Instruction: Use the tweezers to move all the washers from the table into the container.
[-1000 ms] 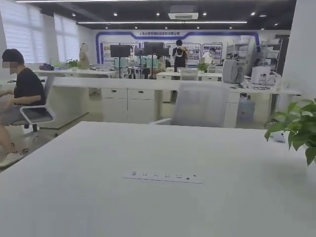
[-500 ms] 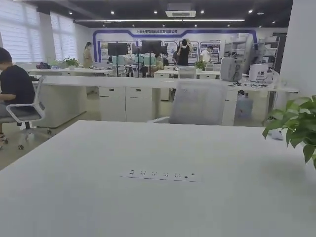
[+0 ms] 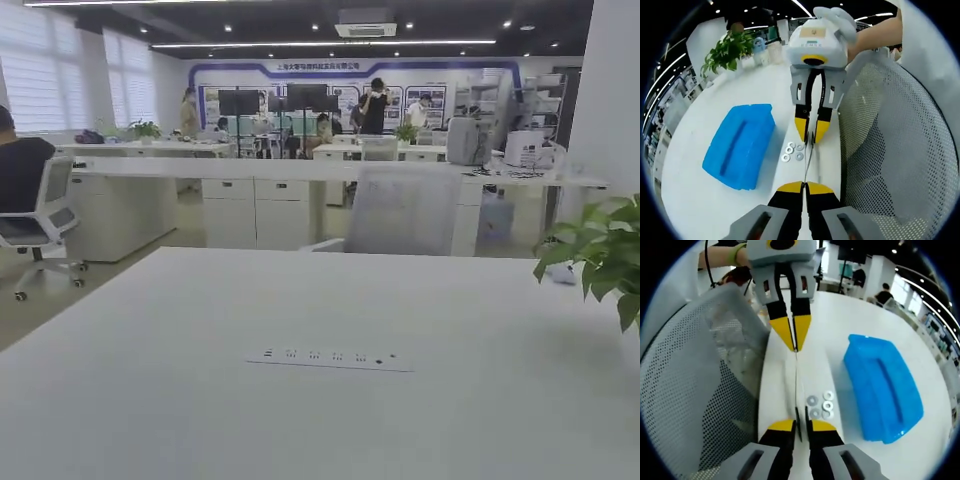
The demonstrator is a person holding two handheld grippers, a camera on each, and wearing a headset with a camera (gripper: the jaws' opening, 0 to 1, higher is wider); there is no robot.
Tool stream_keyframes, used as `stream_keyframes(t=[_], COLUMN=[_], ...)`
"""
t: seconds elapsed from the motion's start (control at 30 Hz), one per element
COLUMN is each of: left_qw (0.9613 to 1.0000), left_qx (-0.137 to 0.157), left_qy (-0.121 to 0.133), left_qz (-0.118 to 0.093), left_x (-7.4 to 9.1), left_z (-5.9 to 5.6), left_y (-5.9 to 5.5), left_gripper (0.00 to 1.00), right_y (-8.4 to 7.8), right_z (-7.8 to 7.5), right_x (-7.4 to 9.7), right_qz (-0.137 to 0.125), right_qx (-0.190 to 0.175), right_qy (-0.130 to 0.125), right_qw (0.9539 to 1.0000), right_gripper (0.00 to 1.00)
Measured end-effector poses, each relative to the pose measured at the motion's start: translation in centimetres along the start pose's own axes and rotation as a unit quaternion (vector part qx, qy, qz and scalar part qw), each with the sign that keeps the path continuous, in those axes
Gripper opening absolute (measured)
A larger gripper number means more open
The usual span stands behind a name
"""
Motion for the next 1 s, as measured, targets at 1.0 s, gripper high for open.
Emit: stream_keyframes(t=[1.0], left_qw=[0.9970], left_qx=[-0.074], left_qy=[-0.004], left_qz=[-0.024], left_x=[3.7], left_z=[0.8], left_y=[6.8], left_gripper=[0.00], right_y=[3.2], right_z=[-0.4], right_x=[-0.7], right_qz=[-0.087], right_qx=[-0.034], right_qy=[-0.017], right_qw=[0.9955], right_gripper=[0.06])
Point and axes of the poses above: the centre of the closed fingertips' face, and the gripper's own axes: x roughly backward along the fingers, z roughly to its left, y roughly out of its top, the point moved 4 cm from there along x, roughly backward along the fingers, and after that the axes turned 6 degrees about -x, right-handed, at the moved point
